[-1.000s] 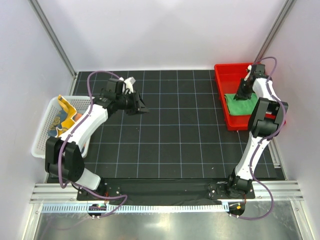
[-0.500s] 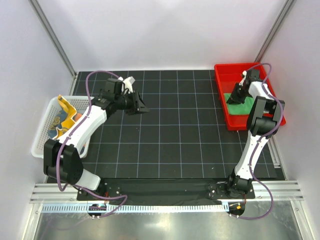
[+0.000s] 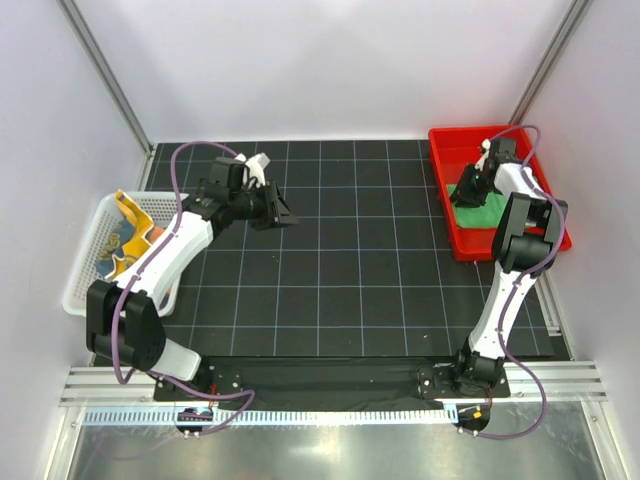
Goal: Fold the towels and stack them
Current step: Neatly place the folded towel into the bin, then grab crumpled towel
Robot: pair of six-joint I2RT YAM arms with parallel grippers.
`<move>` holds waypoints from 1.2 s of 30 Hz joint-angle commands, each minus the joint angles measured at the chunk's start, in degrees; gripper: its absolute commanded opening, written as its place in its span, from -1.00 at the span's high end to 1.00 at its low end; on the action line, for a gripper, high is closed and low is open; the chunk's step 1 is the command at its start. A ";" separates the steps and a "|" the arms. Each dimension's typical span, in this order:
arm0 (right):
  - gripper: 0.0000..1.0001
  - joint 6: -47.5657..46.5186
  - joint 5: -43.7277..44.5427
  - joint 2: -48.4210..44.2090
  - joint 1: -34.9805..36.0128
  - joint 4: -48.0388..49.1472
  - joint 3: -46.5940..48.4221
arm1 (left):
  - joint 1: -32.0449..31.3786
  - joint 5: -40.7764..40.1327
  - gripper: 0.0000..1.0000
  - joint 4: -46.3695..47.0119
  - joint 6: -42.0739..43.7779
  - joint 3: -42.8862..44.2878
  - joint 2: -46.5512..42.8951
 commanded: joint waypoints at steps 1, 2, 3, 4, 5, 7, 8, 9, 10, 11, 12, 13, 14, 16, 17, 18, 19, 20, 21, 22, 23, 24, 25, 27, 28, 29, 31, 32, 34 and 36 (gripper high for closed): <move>0.23 0.07 5.02 -7.49 0.71 -2.32 3.58 | -0.26 -1.85 0.16 -0.18 1.24 1.66 -2.42; 0.13 0.16 5.74 -9.15 0.71 -3.80 4.28 | -0.26 -3.08 0.16 -0.80 1.59 3.32 -2.42; 0.06 0.59 6.27 -10.13 0.71 -4.43 5.68 | -0.09 -4.57 0.16 -1.68 2.12 4.39 -2.51; 0.00 1.81 6.88 -11.27 0.71 -5.04 6.13 | -0.09 -9.46 0.14 -3.08 2.82 5.61 -2.51; -0.15 2.70 6.71 -13.80 0.71 -5.74 6.39 | 0.35 -12.55 0.10 -6.31 3.26 7.45 -2.25; -0.33 5.50 6.45 -16.89 1.23 -5.23 5.44 | 1.22 -22.89 -0.04 -8.97 3.09 11.94 -2.16; -0.47 6.30 6.45 -18.90 1.84 -4.70 4.56 | 1.93 -25.65 -0.07 -10.29 2.66 13.00 -2.16; -0.55 6.92 6.45 -22.40 3.42 -4.17 2.55 | 3.76 -29.51 -0.08 -10.48 2.39 14.40 -2.25; -0.64 7.79 6.53 -24.44 4.74 -3.73 1.57 | 4.74 -32.59 -0.10 -10.83 1.95 15.02 -2.33; -0.86 8.59 6.71 -26.29 6.05 -2.77 0.61 | 6.31 -38.28 -0.14 -11.35 0.73 15.47 -2.42; -0.99 9.12 6.97 -30.05 9.03 -2.33 -1.67 | 9.20 -40.51 -0.18 -12.14 0.02 16.43 -2.25; -0.99 9.64 6.97 -31.74 10.54 -1.19 -2.99 | 11.23 -42.53 -0.22 -13.37 -1.12 16.96 -2.07; -0.99 10.00 6.71 -33.50 11.77 -0.40 -4.49 | 12.90 -46.30 -0.25 -14.51 -2.17 17.40 -1.90; -0.99 11.23 4.79 -39.03 15.63 2.84 -10.02 | 18.35 -50.61 -0.37 -16.10 -4.37 16.53 -1.63; -0.99 11.41 4.17 -40.97 16.52 3.82 -11.87 | 20.89 -51.86 -0.42 -16.45 -5.51 15.83 -1.54; -0.99 12.36 3.03 -42.38 17.14 5.05 -15.45 | 23.44 -53.00 -0.42 -16.89 -7.87 15.04 -1.20; -1.00 13.07 2.15 -44.83 18.19 7.50 -17.14 | 26.60 -55.19 -0.42 -17.07 -9.37 12.59 -0.93; -0.99 13.16 1.18 -45.55 18.46 8.65 -18.38 | 28.02 -58.52 -0.43 -18.38 -12.26 11.87 -0.32; -0.99 13.43 0.22 -45.90 18.98 9.27 -19.26 | 29.60 -64.82 -0.43 -20.65 -15.25 11.61 0.64; -0.98 13.34 0.03 -45.82 19.51 9.02 -19.18 | 32.92 -66.27 -0.43 -24.68 -19.54 11.60 3.44; -0.98 13.08 -0.32 -45.64 20.30 8.75 -19.01 | 34.52 -66.98 -0.43 -25.93 -21.06 11.60 5.03; -0.98 12.56 -0.67 -45.38 20.92 8.49 -18.13 | 36.02 -64.81 -0.42 -26.64 -21.34 11.78 6.70; -0.98 11.42 -0.67 -45.12 21.44 7.36 -17.69 | 37.60 -63.57 -0.42 -27.00 -21.52 11.78 10.46; -0.98 10.27 -0.76 -44.68 22.68 6.73 -16.72 | 40.51 -59.63 -0.42 -26.65 -21.35 11.78 13.99; -0.99 9.39 -0.67 -44.59 22.85 6.21 -16.46 | 40.86 -59.26 -0.42 -26.56 -20.99 11.78 16.97; -0.98 9.12 -0.50 -44.50 23.12 5.94 -16.02 | 41.22 -58.99 -0.42 -26.91 -20.90 12.21 18.65; -0.98 8.60 0.03 -44.59 23.56 5.59 -16.02 | 41.31 -57.42 -0.22 -26.83 -20.29 12.57 20.94; -0.98 8.42 0.38 -44.76 23.99 5.50 -15.93 | 41.22 -56.71 -0.05 -26.04 -19.85 12.22 20.96; -0.98 8.16 1.43 -45.03 24.44 4.89 -15.84 | 41.31 -53.82 0.62 -23.32 -18.27 11.52 20.00; -0.98 7.81 1.96 -45.12 24.70 4.27 -15.32 | 40.96 -52.75 0.90 -21.48 -16.52 12.04 17.80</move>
